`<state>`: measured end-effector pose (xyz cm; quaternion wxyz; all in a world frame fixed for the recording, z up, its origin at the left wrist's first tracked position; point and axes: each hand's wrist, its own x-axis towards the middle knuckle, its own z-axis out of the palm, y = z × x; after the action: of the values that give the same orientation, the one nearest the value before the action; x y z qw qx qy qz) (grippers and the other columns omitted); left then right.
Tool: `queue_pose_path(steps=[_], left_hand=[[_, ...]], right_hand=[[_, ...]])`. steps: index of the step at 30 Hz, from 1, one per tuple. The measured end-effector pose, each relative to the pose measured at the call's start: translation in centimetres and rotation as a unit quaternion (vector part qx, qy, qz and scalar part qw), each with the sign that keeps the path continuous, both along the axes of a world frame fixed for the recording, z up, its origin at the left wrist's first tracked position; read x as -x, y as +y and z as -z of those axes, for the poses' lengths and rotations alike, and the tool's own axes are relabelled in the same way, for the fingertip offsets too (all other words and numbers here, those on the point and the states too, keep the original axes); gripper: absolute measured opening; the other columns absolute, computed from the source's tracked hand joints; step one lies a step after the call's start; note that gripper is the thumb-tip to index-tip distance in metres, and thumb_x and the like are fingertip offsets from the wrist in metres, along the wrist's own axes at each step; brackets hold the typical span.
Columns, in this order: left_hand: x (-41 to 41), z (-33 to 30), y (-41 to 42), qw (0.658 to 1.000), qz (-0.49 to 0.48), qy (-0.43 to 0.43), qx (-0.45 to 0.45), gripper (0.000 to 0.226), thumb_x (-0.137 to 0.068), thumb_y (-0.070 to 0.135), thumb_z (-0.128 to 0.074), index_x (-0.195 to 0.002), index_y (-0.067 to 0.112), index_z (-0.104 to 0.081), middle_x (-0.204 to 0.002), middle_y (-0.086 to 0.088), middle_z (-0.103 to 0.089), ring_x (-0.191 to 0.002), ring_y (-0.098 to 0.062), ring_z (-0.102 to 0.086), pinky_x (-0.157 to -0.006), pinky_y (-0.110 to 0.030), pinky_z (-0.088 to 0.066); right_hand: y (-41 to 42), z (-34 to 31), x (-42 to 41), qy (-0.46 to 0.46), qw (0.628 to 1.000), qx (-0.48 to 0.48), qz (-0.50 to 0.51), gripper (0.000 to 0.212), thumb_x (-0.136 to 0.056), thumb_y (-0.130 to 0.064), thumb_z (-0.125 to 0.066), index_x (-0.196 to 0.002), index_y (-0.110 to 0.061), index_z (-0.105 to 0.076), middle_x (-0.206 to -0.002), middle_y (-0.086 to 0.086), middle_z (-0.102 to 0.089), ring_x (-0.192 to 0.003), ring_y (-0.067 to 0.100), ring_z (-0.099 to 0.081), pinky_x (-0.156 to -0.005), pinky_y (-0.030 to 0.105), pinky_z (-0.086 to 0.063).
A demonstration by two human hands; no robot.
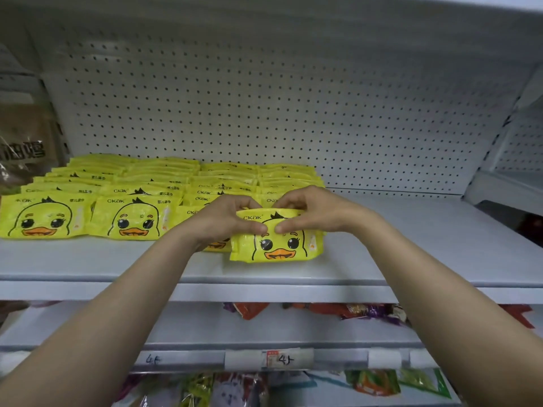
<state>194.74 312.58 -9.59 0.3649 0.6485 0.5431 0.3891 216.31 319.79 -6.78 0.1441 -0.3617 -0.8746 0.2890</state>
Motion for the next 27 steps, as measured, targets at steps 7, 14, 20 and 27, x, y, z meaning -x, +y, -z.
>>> queue_pose_path(steps=[7,14,20,27], left_hand=[[-1.7,1.4,1.3,0.979,-0.109,0.095,-0.142,0.019,-0.08,0.021,-0.078,-0.094,0.028,-0.068,-0.106,0.003,-0.07,-0.1,-0.012,-0.064,-0.081,-0.035,-0.054],[-0.1,5.7,1.6,0.902,-0.16,0.349,-0.198,0.06,-0.082,0.055,-0.063,-0.134,0.027,-0.056,-0.146,-0.011,-0.047,-0.142,-0.033,-0.03,-0.114,-0.044,-0.023],[-0.2,6.2,1.6,0.885,-0.151,0.391,-0.201,0.063,-0.084,0.048,-0.067,-0.141,0.026,-0.049,-0.152,-0.013,-0.037,-0.146,-0.034,-0.022,-0.119,-0.048,-0.014],[0.0,6.6,2.1,0.883,-0.158,0.392,-0.204,0.073,-0.083,0.052,-0.066,-0.145,0.023,-0.041,-0.154,-0.009,-0.034,-0.148,-0.028,-0.017,-0.12,-0.043,-0.008]], right_hand=[[0.9,0.5,-2.5,-0.037,0.993,-0.077,0.081,0.031,-0.068,-0.037,-0.088,-0.087,-0.026,-0.067,-0.09,-0.005,-0.069,-0.083,0.015,-0.062,-0.074,0.03,-0.05],[3.4,2.5,-3.3,-0.034,0.985,-0.094,0.141,0.034,-0.068,-0.036,-0.088,-0.091,-0.03,-0.064,-0.088,-0.013,-0.058,-0.084,0.011,-0.055,-0.065,0.024,-0.04],[4.3,3.6,-2.3,-0.024,0.977,-0.137,0.161,0.044,-0.07,-0.039,-0.086,-0.106,-0.022,-0.069,-0.096,-0.008,-0.058,-0.091,0.013,-0.052,-0.07,0.026,-0.037],[4.0,4.5,-1.6,-0.053,0.956,-0.209,0.2,0.058,-0.07,-0.051,-0.082,-0.119,-0.024,-0.065,-0.109,0.0,-0.057,-0.114,0.02,-0.048,-0.082,0.03,-0.041]])
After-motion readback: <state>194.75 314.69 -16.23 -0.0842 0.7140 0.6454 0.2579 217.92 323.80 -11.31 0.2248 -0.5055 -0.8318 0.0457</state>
